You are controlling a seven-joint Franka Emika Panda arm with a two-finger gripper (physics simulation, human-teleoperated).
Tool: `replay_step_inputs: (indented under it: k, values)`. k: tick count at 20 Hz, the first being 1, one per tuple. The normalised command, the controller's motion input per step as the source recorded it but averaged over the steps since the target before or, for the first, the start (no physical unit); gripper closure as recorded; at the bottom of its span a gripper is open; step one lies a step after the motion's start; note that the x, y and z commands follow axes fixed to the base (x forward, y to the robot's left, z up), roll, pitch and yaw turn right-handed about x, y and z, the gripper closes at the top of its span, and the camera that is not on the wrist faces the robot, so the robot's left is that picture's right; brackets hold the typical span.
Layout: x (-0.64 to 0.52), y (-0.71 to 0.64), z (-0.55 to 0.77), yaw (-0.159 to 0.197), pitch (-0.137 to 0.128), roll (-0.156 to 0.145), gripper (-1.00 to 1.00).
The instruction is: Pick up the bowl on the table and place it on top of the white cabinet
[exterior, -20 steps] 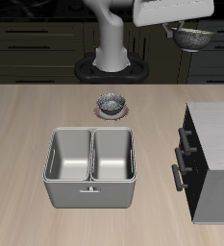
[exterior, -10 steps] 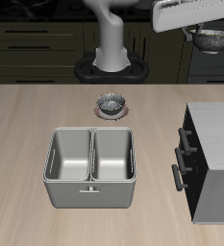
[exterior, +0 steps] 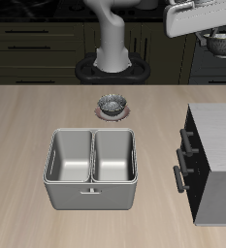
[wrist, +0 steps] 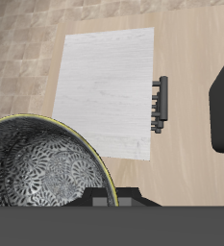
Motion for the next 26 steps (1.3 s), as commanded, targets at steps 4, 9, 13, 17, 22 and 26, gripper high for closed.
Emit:
replay_step_inputs:
  k: [4, 9, 13, 17, 22, 26]
  values:
    - [0.2, 0.12, 0.03, -0.007, 0.006, -0.019, 1.0]
    - [0.12, 0.14, 0.03, 0.003, -0.007, -0.006, 1.0]
    - [0.08, 0.11, 0.03, 0.007, -0.004, 0.006, 1.0]
    - [0.24, 0.27, -0.06, 0.025, 0.001, -0.017, 1.0]
    - [0.15, 0.02, 0.0, -0.01, 0.003, -0.022, 1.0]
    - [0.22, 0.02, 0.05, -0.002, -0.01, -0.027, 1.0]
